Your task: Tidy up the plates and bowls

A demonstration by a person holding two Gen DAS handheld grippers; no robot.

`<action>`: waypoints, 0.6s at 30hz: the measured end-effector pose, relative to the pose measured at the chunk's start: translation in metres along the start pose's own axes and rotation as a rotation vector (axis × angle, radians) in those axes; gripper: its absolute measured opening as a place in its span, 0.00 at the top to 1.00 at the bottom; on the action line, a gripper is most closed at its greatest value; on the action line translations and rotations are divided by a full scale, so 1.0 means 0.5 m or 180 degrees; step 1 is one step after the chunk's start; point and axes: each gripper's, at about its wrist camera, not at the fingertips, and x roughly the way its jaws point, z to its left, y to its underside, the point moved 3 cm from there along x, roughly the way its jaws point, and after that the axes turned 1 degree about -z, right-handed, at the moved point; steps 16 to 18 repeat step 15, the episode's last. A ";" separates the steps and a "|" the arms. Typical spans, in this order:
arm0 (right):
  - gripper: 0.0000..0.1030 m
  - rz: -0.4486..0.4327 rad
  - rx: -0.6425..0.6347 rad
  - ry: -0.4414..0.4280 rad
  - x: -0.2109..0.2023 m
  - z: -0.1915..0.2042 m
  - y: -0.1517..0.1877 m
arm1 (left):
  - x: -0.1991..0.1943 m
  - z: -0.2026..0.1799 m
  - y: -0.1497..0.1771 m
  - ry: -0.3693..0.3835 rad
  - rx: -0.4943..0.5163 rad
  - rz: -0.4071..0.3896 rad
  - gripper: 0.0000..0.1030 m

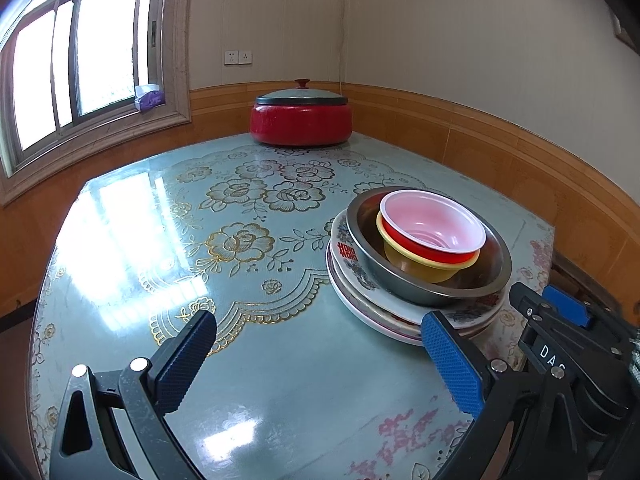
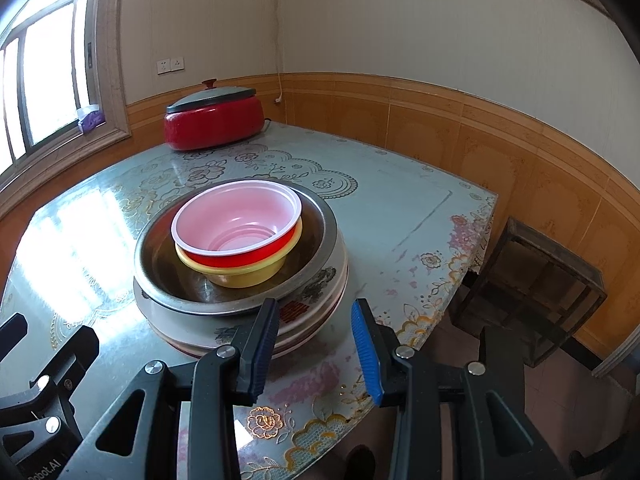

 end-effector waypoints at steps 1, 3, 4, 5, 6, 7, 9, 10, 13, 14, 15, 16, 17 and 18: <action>0.64 0.0000 -0.0001 0.0002 0.000 0.000 0.000 | 0.000 0.000 0.000 0.0005 -0.0001 -0.0003 0.00; 0.64 0.0002 0.0001 0.0005 0.000 0.000 0.000 | 0.000 0.000 0.000 0.0008 -0.0003 0.0001 0.00; 0.64 0.0000 0.0007 0.0008 0.000 0.000 0.000 | 0.000 0.000 -0.001 0.0009 -0.0007 0.0006 0.00; 0.64 -0.0002 0.0011 0.0010 0.001 -0.002 0.000 | 0.000 0.001 -0.001 0.0000 -0.0009 0.0004 0.00; 0.64 -0.0001 0.0013 0.0012 0.001 -0.002 0.000 | -0.001 0.001 0.000 -0.0021 -0.0008 -0.0001 0.00; 0.64 0.0003 0.0012 0.0011 0.002 -0.002 0.001 | -0.001 0.002 0.000 -0.0037 -0.0011 -0.0005 0.00; 0.64 0.0014 0.0003 0.0008 0.003 -0.001 0.001 | -0.002 0.004 -0.001 -0.0040 -0.0030 -0.0020 0.01; 0.64 0.0014 -0.0001 0.0003 0.004 -0.001 0.001 | -0.003 0.005 -0.001 -0.0045 -0.0032 -0.0028 0.03; 0.64 0.0015 -0.0015 -0.0008 0.004 0.001 0.000 | -0.003 0.006 -0.001 -0.0047 -0.0040 -0.0019 0.04; 0.64 0.0012 -0.0015 -0.0013 0.004 0.001 0.000 | -0.001 0.006 -0.001 -0.0018 -0.0040 -0.0003 0.03; 0.64 0.0008 -0.0013 -0.0016 0.004 0.000 -0.001 | 0.000 0.005 0.000 -0.0013 -0.0033 0.0011 0.02; 0.64 0.0008 -0.0013 -0.0016 0.004 0.000 -0.001 | 0.000 0.005 0.000 -0.0013 -0.0033 0.0011 0.02; 0.64 0.0008 -0.0013 -0.0016 0.004 0.000 -0.001 | 0.000 0.005 0.000 -0.0013 -0.0033 0.0011 0.02; 0.64 0.0008 -0.0013 -0.0016 0.004 0.000 -0.001 | 0.000 0.005 0.000 -0.0013 -0.0033 0.0011 0.02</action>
